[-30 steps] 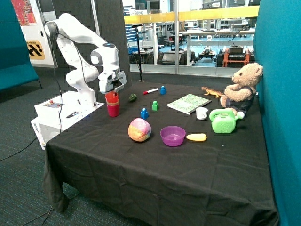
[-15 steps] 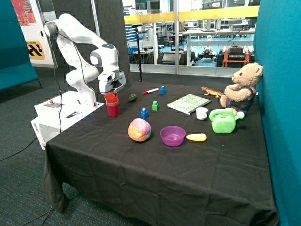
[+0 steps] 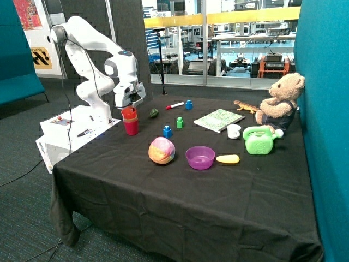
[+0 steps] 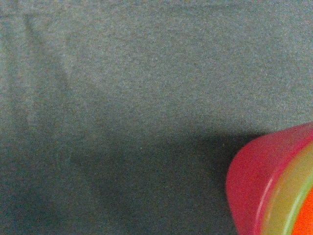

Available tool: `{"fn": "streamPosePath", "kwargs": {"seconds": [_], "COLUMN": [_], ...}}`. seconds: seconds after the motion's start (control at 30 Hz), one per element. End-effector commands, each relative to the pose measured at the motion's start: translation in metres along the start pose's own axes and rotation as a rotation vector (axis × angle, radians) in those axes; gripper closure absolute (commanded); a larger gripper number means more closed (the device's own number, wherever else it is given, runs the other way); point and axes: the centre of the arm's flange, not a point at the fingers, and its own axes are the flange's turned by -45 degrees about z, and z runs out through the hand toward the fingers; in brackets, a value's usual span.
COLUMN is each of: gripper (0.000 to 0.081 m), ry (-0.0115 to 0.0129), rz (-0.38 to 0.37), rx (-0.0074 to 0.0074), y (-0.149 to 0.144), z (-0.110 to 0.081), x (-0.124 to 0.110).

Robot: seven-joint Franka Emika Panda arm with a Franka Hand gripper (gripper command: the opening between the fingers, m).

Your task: Stack the cups

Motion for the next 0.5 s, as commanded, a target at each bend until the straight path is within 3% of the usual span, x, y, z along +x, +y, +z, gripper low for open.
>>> {"fn": "streamPosePath", "kwargs": {"seconds": [0.0, 0.27, 0.47], "gripper": [0.0554, 0.0493, 0.035], "ry": [-0.0002, -0.0003, -0.0003], "rz": [-0.012, -0.018, -0.025], "rx": [-0.0021, -0.0021, -0.0021], "y": [-0.0027, -0.0025, -0.0035], "z": [0.0001, 0.0009, 0.0015], "x": [-0.002, -0.0051, -0.0046]}}
